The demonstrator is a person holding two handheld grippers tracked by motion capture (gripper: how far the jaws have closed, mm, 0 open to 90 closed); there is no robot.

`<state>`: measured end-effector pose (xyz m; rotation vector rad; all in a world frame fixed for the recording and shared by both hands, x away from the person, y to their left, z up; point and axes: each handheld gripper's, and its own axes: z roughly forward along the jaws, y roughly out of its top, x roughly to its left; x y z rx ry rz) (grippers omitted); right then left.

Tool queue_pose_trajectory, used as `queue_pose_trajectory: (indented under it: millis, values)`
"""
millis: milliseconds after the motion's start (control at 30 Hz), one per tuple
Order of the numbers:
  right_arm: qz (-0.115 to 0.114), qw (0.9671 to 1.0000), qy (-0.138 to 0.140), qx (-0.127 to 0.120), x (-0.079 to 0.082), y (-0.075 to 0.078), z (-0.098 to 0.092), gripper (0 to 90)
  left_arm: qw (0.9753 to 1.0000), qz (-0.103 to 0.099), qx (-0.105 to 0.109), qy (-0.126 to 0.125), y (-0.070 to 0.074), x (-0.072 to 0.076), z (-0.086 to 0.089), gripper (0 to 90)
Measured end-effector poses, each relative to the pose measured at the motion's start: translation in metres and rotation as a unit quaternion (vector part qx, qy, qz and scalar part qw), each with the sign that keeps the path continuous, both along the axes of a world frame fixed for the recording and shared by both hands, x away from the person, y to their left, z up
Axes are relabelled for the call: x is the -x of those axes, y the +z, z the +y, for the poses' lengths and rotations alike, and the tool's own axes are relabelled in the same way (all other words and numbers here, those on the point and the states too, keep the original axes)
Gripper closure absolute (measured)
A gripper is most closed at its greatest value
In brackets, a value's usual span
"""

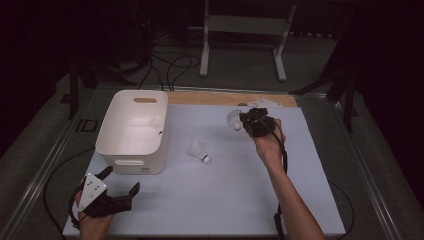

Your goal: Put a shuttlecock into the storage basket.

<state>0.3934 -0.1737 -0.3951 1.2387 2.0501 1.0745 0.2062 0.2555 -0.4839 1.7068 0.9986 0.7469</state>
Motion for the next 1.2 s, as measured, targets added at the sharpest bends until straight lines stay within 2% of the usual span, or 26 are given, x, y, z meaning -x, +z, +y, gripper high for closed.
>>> queue_pose_trajectory:
  millis: [1200]
  values:
    - [-0.008,0.9997,0.024,-0.006,0.000,0.010,0.023,89.2,1.0000,-0.001,-0.001,0.001,0.000,0.000,0.001,0.0]
